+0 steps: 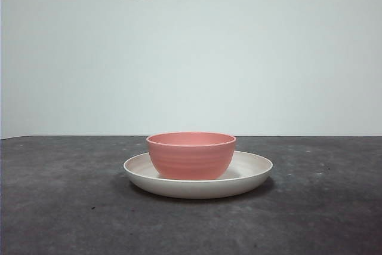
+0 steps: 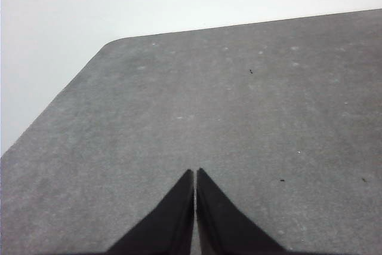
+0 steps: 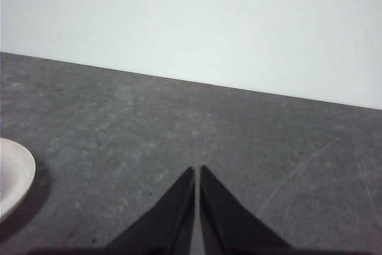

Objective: Place the red bowl on the white plate

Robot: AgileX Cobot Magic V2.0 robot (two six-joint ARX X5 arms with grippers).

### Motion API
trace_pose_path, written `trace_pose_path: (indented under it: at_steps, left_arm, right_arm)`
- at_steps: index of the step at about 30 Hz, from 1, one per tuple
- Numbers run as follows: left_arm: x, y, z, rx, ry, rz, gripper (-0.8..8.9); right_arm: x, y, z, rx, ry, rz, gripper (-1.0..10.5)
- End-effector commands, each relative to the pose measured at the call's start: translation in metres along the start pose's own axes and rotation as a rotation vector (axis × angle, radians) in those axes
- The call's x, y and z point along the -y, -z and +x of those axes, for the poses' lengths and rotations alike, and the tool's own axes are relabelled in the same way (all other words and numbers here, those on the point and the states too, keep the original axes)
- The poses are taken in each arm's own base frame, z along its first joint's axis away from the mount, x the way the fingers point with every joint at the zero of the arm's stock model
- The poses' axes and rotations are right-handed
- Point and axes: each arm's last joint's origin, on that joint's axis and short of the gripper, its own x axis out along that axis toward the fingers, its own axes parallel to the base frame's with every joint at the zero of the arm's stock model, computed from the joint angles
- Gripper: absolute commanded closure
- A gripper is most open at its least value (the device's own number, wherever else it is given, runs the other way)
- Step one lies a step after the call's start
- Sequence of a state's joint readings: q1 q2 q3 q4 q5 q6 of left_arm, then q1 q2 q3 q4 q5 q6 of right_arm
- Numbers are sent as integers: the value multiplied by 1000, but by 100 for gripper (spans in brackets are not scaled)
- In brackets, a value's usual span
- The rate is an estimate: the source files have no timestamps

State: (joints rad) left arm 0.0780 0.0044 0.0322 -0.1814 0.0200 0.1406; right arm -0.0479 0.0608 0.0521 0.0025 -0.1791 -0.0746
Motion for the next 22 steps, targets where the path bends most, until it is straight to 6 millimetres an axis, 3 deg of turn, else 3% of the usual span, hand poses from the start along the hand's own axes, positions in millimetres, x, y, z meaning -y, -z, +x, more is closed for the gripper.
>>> trace_pose_path:
  at_steps: [1,14,22]
  left_arm:
    - [1,7,2,-26,-4,1,806]
    - [1,7,2,-26,-4,1,806]
    - [1,7,2,-26,-4,1,806]
  right_arm:
    - [0,6,1,-2,8,-4,938]
    - [-2,26,-3,-153,-5,27,938]
    - [-2,25,-2,-141,-6,37,939]
